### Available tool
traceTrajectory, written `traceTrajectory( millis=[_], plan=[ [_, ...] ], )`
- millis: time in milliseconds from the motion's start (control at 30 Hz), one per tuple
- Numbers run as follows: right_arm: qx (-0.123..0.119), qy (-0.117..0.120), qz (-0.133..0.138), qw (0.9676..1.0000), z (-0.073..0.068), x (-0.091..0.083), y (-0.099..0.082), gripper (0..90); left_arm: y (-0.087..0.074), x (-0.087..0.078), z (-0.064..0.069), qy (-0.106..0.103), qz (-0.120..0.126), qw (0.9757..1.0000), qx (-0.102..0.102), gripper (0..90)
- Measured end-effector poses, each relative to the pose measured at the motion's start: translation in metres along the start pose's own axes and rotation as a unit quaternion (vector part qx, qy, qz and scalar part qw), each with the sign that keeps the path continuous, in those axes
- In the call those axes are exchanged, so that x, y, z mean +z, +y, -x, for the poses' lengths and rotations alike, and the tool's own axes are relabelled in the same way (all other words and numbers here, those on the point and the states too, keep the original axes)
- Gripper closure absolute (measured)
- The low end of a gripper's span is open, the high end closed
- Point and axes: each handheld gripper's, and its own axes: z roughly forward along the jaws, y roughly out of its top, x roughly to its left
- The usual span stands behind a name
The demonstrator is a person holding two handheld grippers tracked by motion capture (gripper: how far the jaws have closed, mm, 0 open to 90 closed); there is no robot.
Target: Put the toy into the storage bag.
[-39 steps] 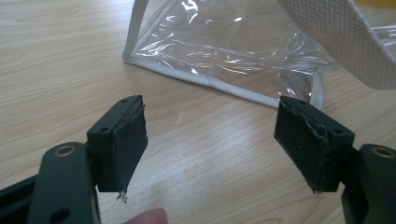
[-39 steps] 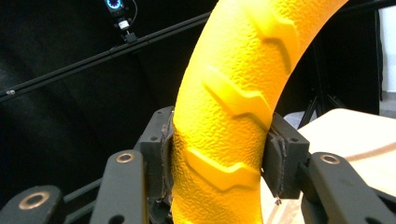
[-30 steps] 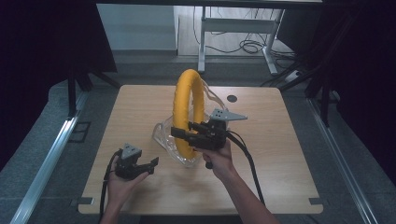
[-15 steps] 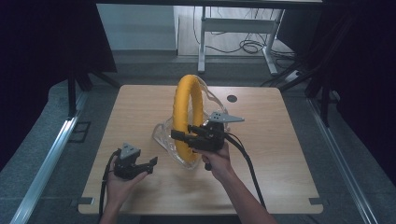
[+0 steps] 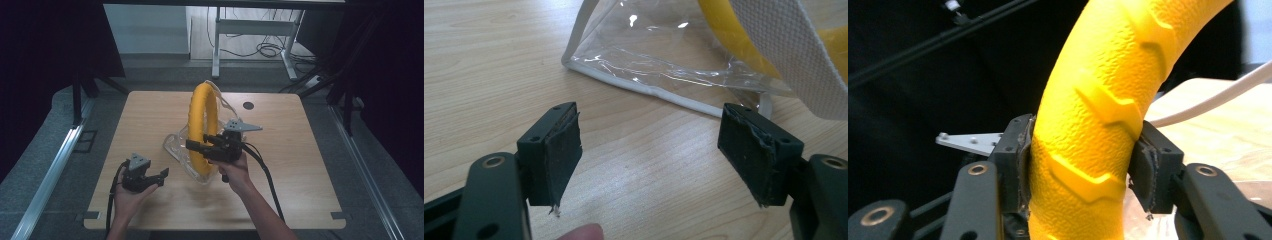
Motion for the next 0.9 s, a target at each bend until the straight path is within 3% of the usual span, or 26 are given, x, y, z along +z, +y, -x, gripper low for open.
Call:
traceTrajectory(
  millis=[67, 367, 900],
  plan=[
    [-0.015, -0.019, 0.001, 0.9997, -0.0012, -0.0008, 0.0002, 47.5, -0.0001, 0.0004, 0.0003, 0.0, 0.0, 1.0, 0.0, 25.3],
    [-0.039, -0.057, -0.002, 0.9976, -0.0019, -0.0025, -0.0008, 45.5, 0.0, 0.0005, 0.0002, 0.0, 0.0, 1.0, 0.001, 25.3],
    [-0.039, -0.055, 0.006, 0.9977, -0.0003, -0.0053, -0.0043, 47.3, -0.0004, 0.0007, -0.0001, 0.001, -0.001, 1.0, 0.0, 25.3]
  ],
)
